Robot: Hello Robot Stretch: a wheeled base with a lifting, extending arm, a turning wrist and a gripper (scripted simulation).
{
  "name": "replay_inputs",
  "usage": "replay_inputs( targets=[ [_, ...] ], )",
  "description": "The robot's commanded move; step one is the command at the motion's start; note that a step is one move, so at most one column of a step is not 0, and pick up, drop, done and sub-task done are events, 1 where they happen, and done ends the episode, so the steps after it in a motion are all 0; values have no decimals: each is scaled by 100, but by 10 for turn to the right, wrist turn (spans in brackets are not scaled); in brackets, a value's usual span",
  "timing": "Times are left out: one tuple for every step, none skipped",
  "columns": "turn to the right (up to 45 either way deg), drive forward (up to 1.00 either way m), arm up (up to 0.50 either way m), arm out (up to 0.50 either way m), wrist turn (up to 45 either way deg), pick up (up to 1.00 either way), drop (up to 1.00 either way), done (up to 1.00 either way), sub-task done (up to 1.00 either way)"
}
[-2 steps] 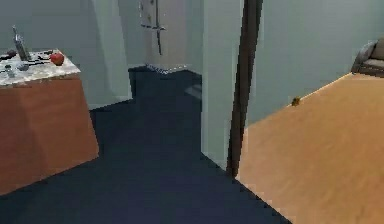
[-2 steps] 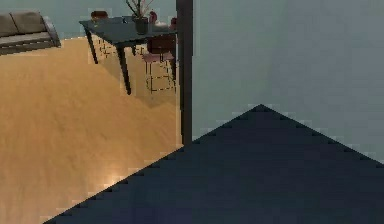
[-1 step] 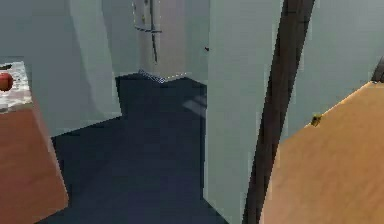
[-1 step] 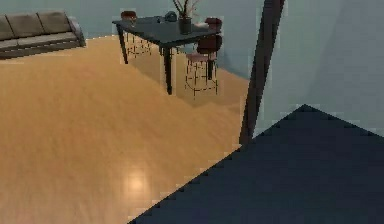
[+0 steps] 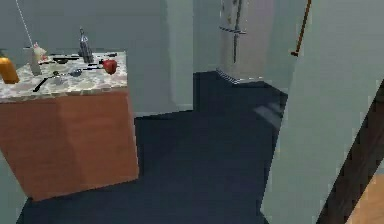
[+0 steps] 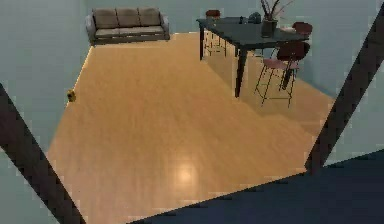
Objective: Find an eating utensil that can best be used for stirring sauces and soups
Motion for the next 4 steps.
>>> replay_inputs(
  targets=[
    [0, 100, 0, 0, 0, 0, 0, 0, 0],
    [-30, 0, 0, 0, 0, 0, 0, 0, 0],
    [0, 15, 0, 0, 0, 0, 0, 0, 0],
    [0, 45, 0, 0, 0, 0, 0, 0, 0]
  ],
)
